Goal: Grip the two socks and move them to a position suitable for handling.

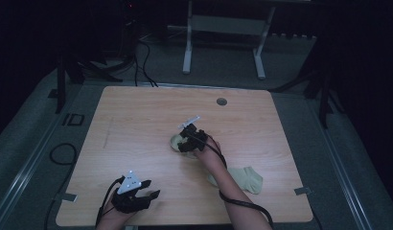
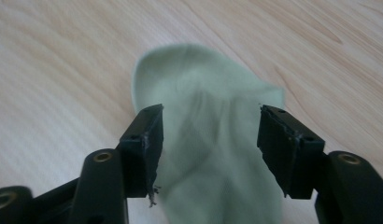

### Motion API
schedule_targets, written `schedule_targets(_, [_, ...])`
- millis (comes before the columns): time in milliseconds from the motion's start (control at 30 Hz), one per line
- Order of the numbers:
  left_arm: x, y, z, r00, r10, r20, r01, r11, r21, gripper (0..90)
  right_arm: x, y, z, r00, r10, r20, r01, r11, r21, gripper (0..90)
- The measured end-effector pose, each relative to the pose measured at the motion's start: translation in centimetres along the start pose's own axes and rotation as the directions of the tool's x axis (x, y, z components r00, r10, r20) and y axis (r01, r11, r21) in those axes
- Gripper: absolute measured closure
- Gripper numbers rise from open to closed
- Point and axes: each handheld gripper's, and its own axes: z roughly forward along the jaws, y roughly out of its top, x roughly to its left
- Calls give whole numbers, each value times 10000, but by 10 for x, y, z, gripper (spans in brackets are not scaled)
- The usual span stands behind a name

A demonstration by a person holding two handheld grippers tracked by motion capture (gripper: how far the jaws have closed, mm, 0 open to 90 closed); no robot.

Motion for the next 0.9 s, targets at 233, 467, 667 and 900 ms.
schedule_targets(233, [1,-2,2,9995,-266,-192,264,9996,-116,148,2,2,16,9997,-38,227,28,9989,461,404])
schedule_targets(467, [-2,-3,4,10000,41,-21,-41,10000,-38,118,4,3,15,9994,-142,-327,160,9983,563,680])
schedule_targets(667, [-3,-3,5,10000,53,12,-53,9999,-151,118,13,8,13,9978,-659,-82,663,9946,798,820])
schedule_targets(900, [-3,-4,5,9999,-40,156,43,9999,-148,133,1,8,-7,9985,-527,-133,535,9962,690,827])
